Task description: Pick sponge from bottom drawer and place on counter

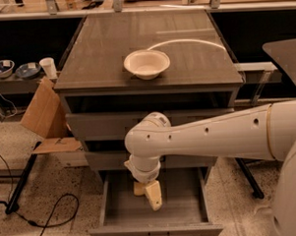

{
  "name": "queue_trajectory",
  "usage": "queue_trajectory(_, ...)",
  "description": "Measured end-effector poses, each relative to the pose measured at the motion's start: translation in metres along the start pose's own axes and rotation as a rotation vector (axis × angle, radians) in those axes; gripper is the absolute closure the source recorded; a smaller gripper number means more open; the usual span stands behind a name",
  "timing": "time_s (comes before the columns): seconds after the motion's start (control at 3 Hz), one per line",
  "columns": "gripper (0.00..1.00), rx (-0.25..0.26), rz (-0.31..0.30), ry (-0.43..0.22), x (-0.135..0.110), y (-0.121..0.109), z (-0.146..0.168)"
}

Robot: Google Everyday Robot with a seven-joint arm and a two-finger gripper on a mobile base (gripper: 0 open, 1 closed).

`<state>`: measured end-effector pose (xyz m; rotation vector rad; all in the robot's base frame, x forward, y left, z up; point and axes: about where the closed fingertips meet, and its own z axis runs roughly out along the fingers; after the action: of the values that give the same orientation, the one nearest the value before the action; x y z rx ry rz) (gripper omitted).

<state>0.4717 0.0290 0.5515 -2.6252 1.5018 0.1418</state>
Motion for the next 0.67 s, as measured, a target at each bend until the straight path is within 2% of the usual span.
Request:
queue_trajectory(0.33,0.0,0.001,-0.003,-0.003,-0.001,0.0,0.001)
queue_trajectory(0.67,0.0,0.008,-0.021,-0.015,-0.01,-0.016,0.026)
